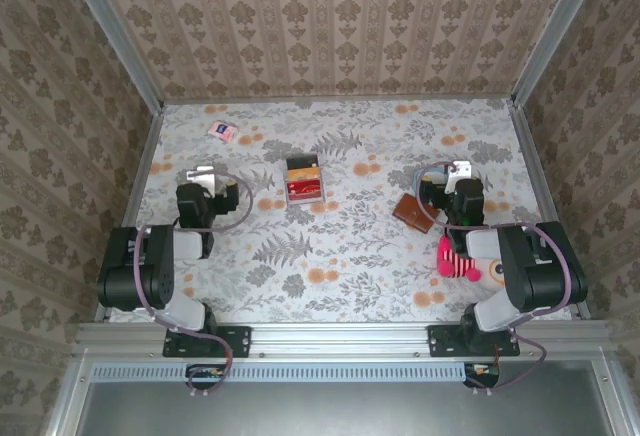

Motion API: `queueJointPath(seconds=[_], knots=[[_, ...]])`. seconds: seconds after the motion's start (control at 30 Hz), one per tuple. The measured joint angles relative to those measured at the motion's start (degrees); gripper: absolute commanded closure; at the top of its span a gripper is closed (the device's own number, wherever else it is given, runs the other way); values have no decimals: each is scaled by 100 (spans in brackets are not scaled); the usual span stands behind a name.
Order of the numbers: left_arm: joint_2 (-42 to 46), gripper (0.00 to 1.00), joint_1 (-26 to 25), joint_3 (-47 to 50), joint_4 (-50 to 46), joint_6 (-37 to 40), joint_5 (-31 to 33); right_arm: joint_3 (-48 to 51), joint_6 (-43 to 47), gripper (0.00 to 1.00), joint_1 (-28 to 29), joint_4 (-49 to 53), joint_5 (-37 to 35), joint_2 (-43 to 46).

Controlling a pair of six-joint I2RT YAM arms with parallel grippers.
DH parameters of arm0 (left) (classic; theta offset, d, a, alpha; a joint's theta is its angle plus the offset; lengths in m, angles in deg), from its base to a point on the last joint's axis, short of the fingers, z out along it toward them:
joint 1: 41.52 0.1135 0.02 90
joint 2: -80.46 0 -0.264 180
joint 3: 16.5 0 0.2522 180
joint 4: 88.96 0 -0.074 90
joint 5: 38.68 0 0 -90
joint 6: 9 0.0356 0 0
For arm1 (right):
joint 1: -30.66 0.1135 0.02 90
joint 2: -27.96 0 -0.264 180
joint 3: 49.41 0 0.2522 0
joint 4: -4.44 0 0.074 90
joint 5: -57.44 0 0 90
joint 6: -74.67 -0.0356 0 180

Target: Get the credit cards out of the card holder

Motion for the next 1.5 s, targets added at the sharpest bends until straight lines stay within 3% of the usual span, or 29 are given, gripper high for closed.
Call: queueJointPath(seconds=[0.9, 1.1, 1.23, 1.5], knots=[[63, 0, -13, 7, -17, 42, 20, 0, 0, 0, 0, 199, 7, 173], [1147, 0, -74, -35, -721, -11, 328, -396, -280, 0, 0, 1611, -216, 1578], [1847, 0, -85, -435, -1792, -323, 651, -1029, -767, 0, 0, 2745, -326, 2199], [2404, 0, -111, -1744, -4225, -1453, 837, -2159, -2081, 0, 0, 5493, -356, 2374]])
